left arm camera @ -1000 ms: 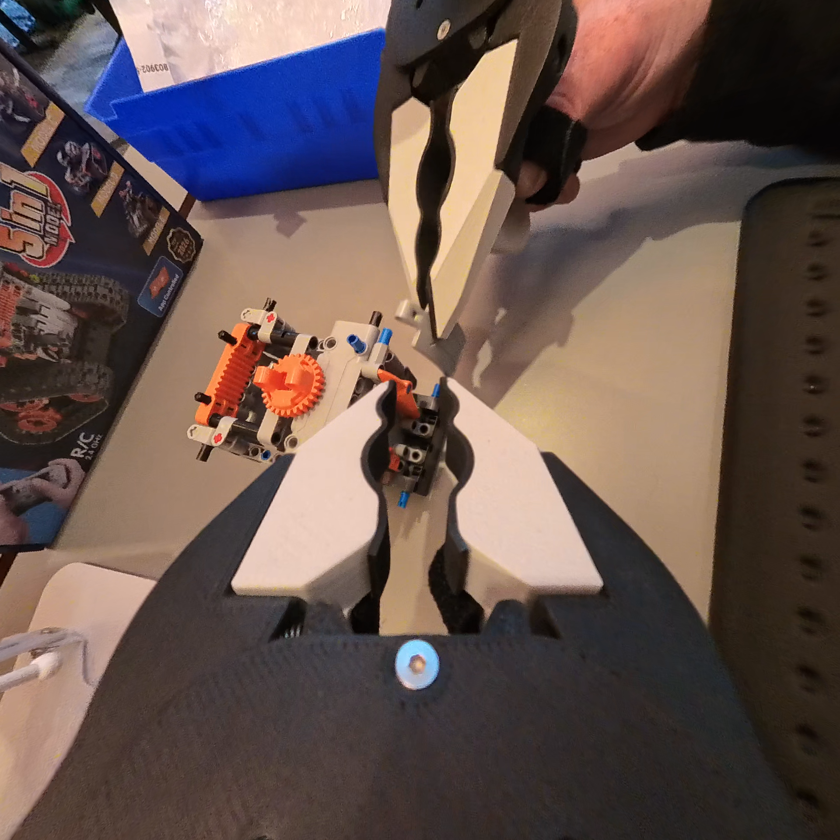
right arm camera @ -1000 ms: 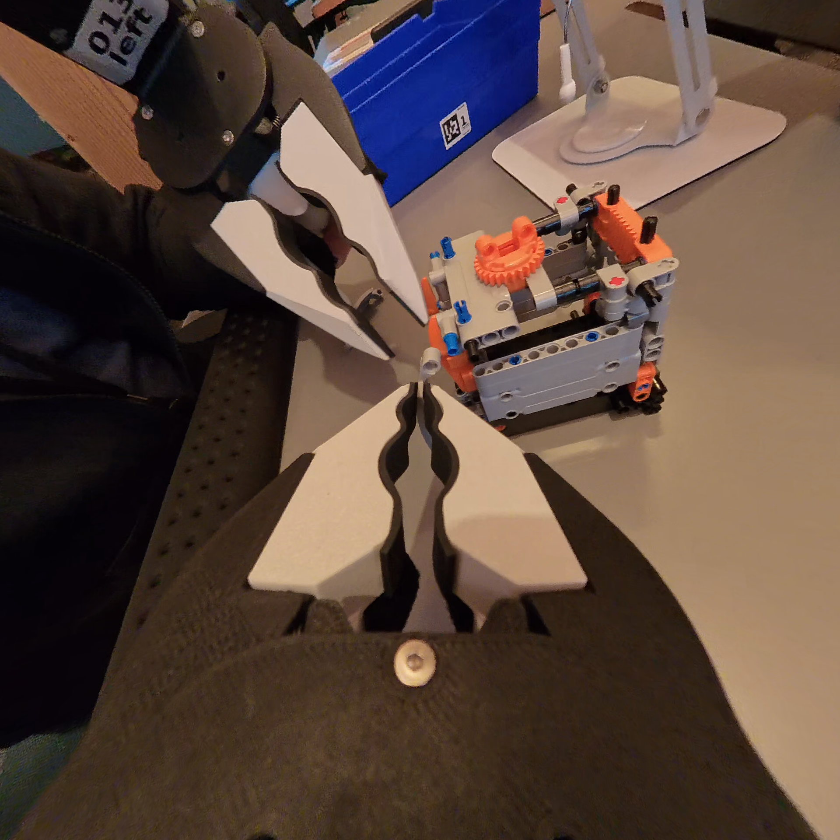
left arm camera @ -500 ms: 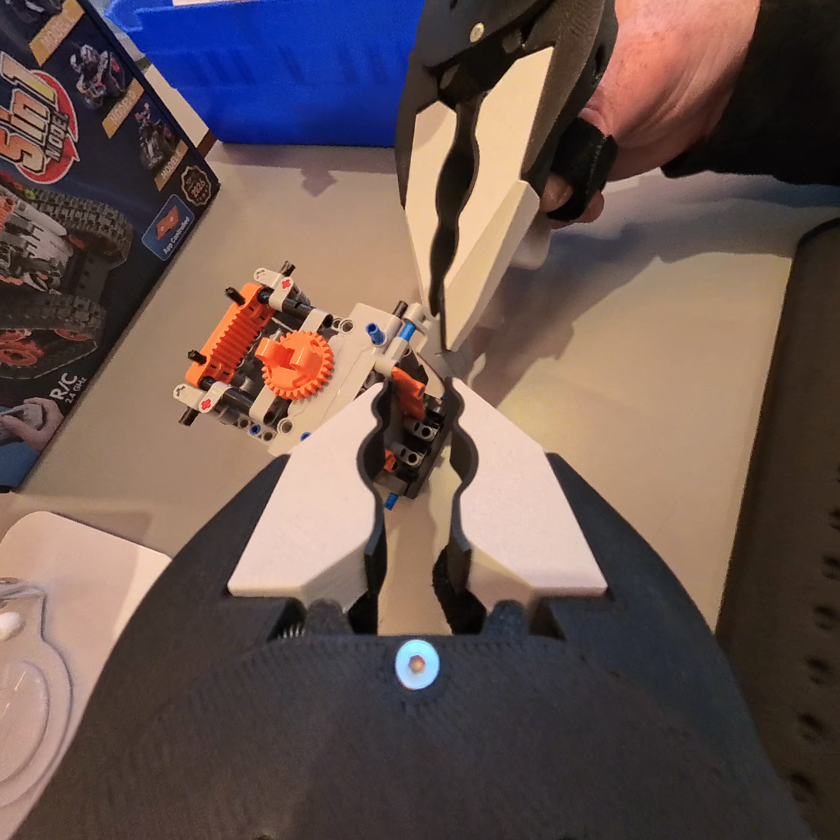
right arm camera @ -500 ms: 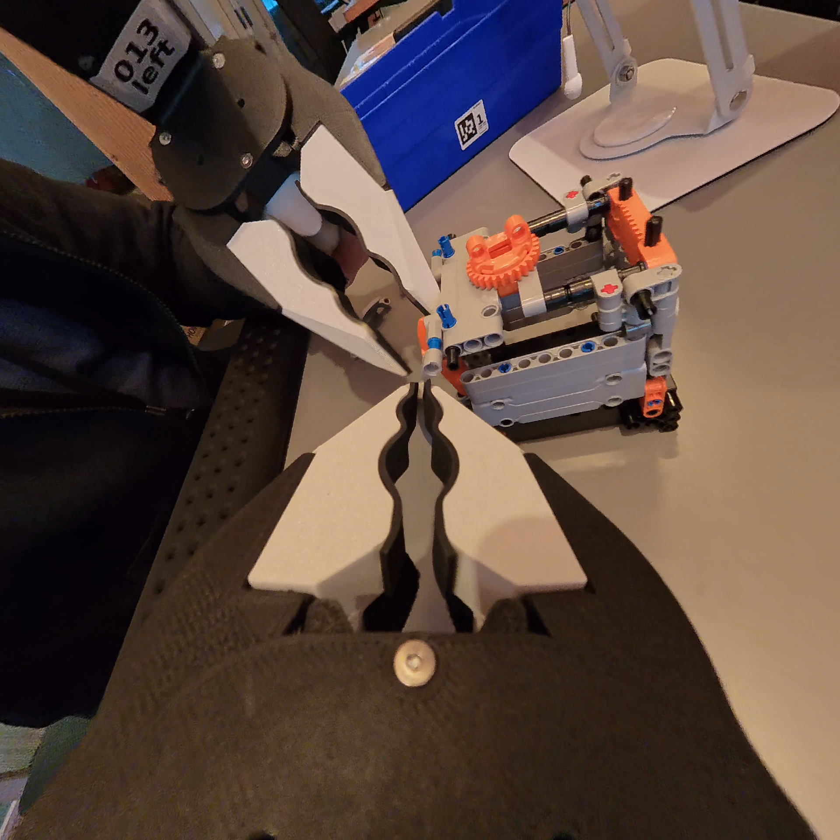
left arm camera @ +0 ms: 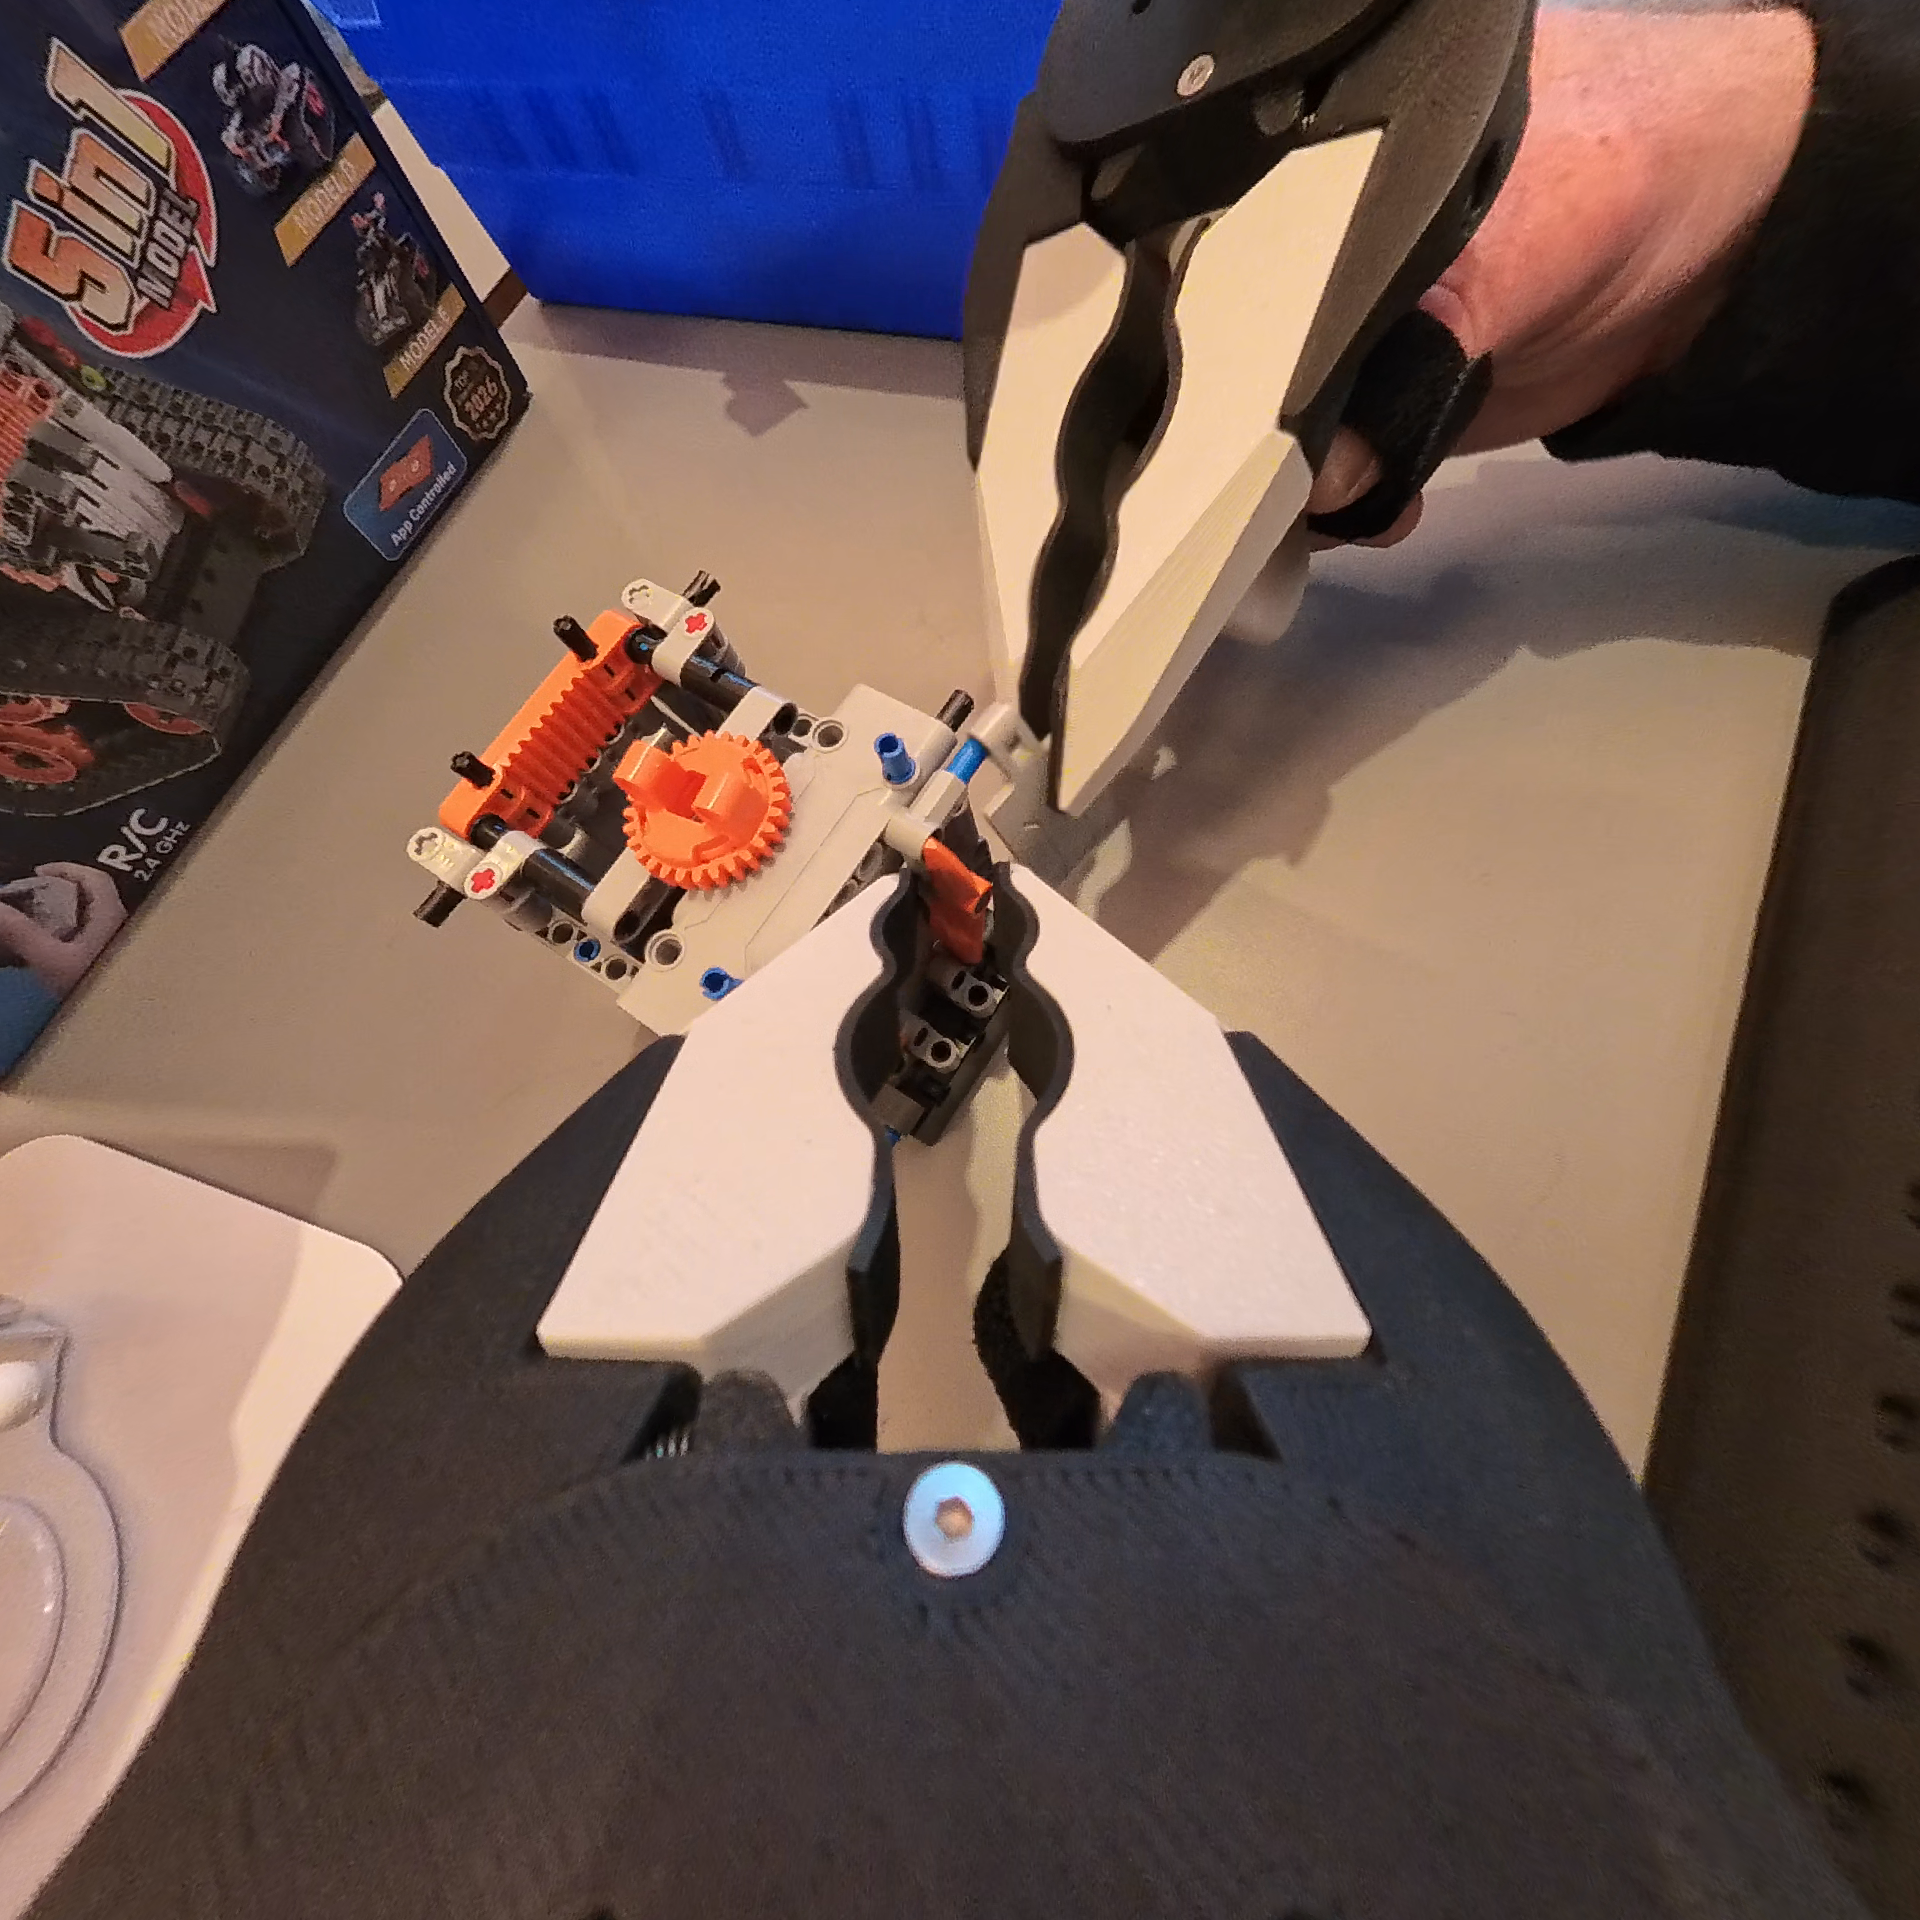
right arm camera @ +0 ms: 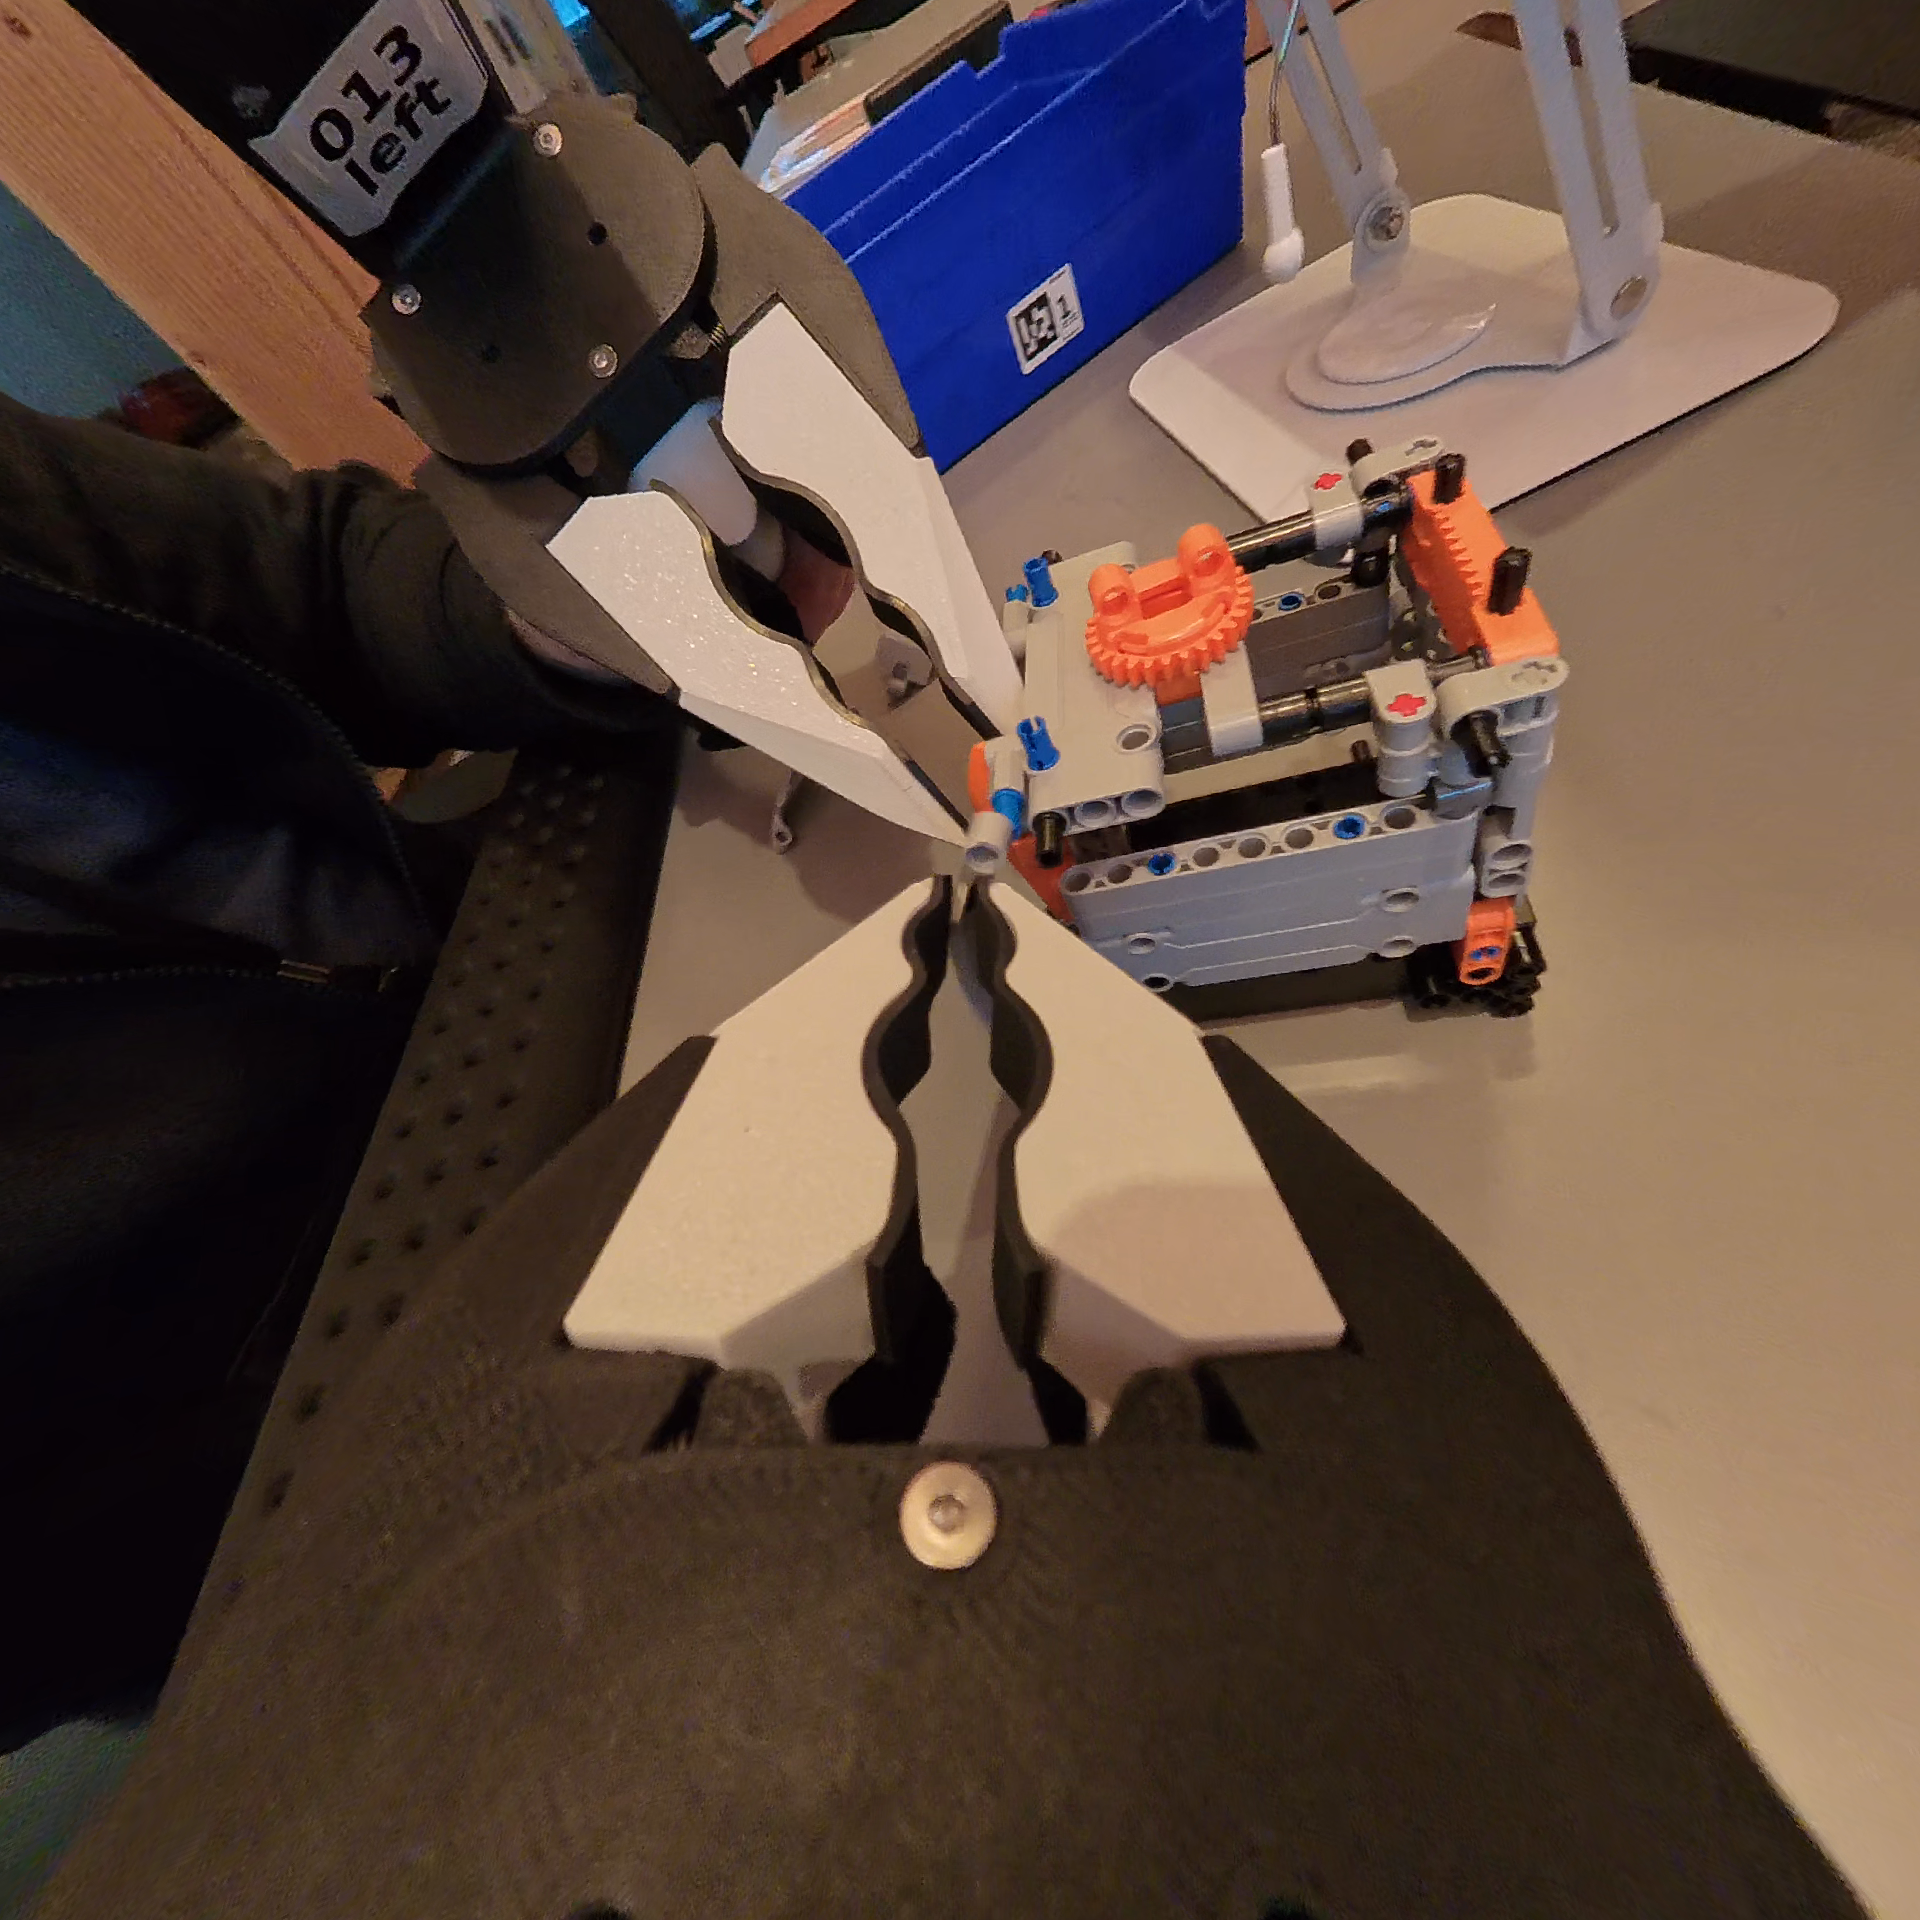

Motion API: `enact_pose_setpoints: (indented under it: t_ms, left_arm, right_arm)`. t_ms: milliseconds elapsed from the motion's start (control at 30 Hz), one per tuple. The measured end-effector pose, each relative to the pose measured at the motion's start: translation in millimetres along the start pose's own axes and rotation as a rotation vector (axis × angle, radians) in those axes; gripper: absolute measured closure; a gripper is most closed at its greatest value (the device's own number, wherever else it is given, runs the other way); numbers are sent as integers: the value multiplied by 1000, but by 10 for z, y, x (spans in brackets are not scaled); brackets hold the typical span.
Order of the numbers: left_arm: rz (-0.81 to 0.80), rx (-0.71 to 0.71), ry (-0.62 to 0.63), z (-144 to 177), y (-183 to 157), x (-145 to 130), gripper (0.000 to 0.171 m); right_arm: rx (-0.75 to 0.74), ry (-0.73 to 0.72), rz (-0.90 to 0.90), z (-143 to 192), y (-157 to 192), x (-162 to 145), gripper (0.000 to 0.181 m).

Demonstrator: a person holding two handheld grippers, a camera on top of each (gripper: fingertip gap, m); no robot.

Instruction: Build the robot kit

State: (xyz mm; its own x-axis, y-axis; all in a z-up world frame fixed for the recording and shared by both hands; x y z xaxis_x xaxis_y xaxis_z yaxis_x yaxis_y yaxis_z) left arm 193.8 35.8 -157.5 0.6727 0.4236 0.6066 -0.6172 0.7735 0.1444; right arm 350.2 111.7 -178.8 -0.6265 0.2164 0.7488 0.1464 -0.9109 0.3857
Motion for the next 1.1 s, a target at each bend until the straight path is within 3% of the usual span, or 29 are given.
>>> enact_pose_setpoints:
  t_ms: [733,1100]
  left_arm:
    - [-24,-23,3,-9,21,14,161]
    - [-41,10,26,-7,-2,19,159]
  right_arm:
    - [61,70,-23,-2,-85,59,181]
    - [-27,132,-6,-2,-6,133,180]
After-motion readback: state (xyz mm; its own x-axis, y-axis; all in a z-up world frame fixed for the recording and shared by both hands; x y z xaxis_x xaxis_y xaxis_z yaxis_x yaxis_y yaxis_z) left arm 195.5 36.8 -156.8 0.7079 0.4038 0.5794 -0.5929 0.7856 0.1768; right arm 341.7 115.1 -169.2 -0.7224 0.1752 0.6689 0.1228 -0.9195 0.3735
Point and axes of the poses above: each gripper's, where its closed fingertips meet, z back along the fingers, x out of its top, y = z × x across the jaws, the point moved 10 cm from there along z, back along the fingers, and after that the axes turned 14 degrees about y, right-handed, at the moved point
